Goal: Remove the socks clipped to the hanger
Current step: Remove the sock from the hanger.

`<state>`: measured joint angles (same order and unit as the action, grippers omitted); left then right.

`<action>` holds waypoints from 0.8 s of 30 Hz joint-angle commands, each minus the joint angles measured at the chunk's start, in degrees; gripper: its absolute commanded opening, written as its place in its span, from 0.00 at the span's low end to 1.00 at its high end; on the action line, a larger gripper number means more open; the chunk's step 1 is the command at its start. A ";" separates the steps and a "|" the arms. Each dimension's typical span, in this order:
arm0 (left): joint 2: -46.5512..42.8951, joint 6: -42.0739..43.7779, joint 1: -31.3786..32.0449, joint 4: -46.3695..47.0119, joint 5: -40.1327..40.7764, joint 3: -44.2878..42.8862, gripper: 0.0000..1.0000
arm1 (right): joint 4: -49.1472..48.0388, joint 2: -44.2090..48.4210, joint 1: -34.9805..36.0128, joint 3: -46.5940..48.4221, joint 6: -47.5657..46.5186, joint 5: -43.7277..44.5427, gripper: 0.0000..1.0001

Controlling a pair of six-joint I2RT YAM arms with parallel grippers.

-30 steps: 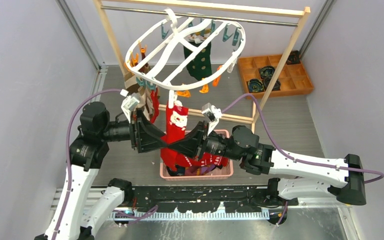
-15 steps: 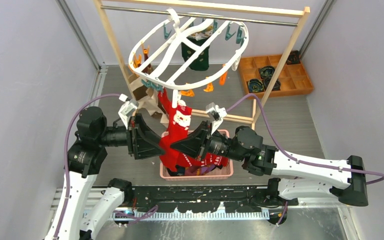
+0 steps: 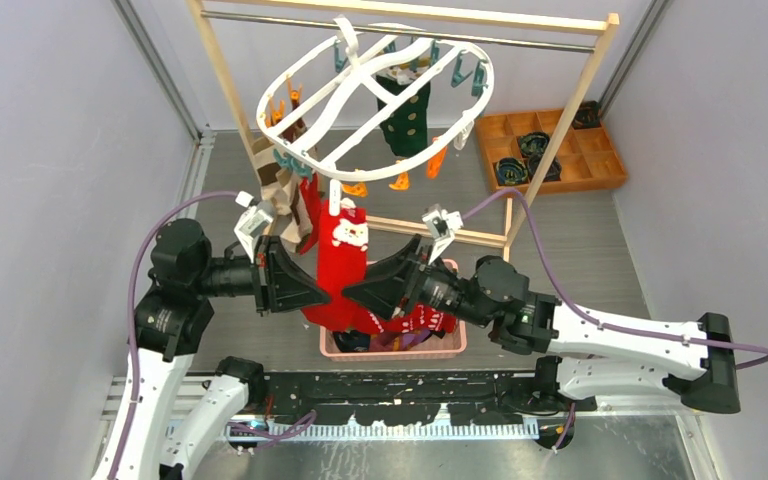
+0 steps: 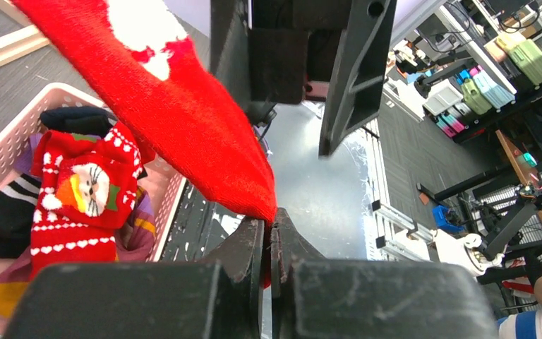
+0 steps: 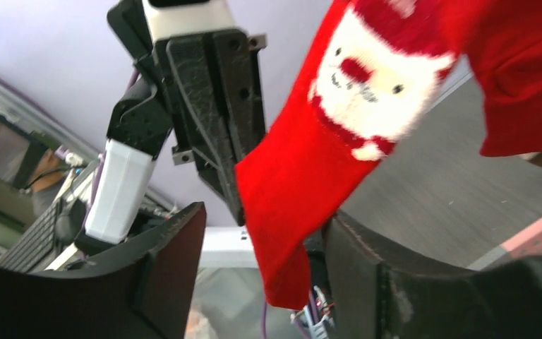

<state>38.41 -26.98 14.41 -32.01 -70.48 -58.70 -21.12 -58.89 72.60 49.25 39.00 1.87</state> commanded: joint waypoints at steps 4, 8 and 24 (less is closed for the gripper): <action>-2.14 0.00 0.59 2.40 -0.79 1.01 0.00 | -3.30 3.46 -0.10 0.60 -2.08 11.88 0.78; -2.55 0.09 0.78 2.41 -0.72 0.73 0.00 | -3.93 1.36 -0.26 2.97 -5.45 17.79 0.82; -4.34 4.02 0.79 -1.69 -0.61 -2.78 0.00 | -4.25 -8.98 -1.63 15.18 -3.23 11.83 0.86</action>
<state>34.37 -23.55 14.90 -33.10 -69.52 -58.41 -20.67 -65.95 72.31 60.99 32.88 16.58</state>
